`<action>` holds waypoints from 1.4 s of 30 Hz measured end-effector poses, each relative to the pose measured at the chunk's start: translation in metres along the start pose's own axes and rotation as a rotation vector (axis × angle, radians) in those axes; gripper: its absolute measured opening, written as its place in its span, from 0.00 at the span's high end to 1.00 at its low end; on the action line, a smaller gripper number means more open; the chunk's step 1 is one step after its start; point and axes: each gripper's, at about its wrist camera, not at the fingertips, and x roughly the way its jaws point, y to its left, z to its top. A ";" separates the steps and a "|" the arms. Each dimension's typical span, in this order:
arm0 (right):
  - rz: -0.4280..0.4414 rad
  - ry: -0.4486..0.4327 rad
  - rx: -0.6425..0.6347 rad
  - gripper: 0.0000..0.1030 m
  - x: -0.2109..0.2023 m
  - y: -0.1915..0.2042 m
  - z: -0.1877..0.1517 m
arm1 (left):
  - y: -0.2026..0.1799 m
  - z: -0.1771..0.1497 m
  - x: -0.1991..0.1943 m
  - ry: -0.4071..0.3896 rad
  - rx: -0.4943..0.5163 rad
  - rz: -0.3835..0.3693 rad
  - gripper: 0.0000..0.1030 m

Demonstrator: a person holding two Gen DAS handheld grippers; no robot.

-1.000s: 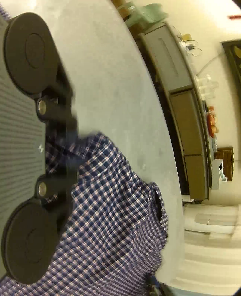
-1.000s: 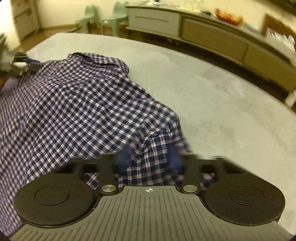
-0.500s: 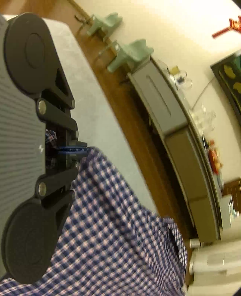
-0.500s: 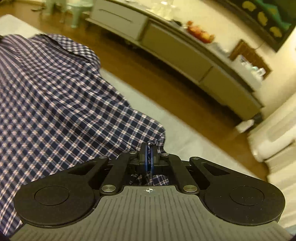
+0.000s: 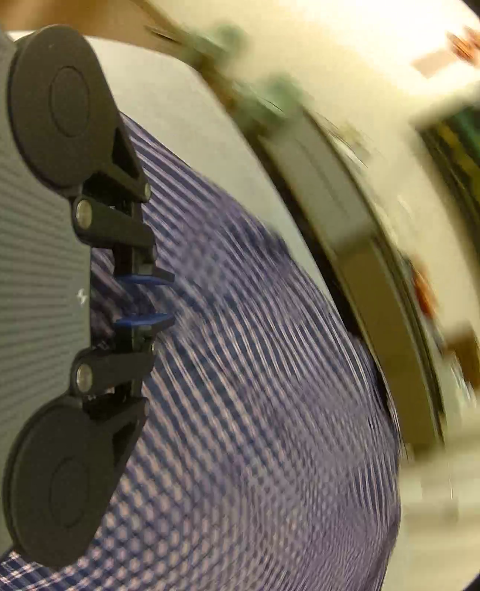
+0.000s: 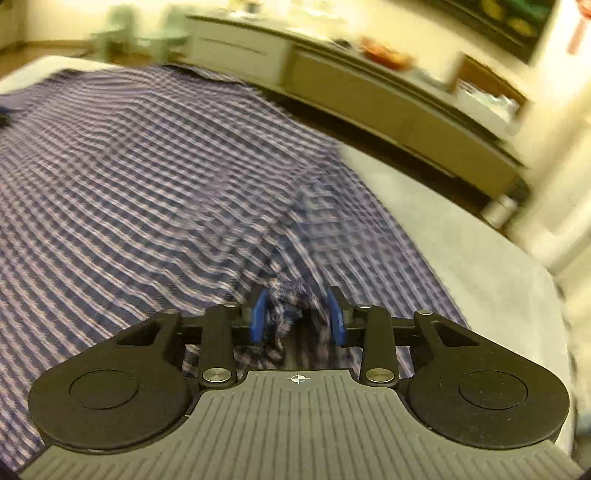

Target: Fold clothes

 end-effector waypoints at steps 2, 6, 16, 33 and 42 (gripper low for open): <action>-0.086 0.015 0.048 0.59 -0.012 -0.005 -0.005 | 0.008 -0.005 -0.028 -0.025 -0.096 0.002 0.84; 0.023 -0.075 0.066 0.63 -0.073 0.039 -0.011 | -0.022 -0.035 -0.096 -0.093 -0.072 -0.143 0.80; 0.026 -0.002 0.010 0.57 -0.155 0.092 -0.106 | -0.058 -0.135 -0.175 -0.045 -0.090 -0.106 0.78; -0.074 0.080 -0.060 0.31 -0.258 0.138 -0.181 | 0.074 -0.186 -0.183 -0.038 -0.753 -0.040 0.52; 0.180 -0.183 -0.305 0.13 -0.306 0.284 -0.052 | 0.228 -0.290 -0.129 -0.087 -1.584 -0.099 0.39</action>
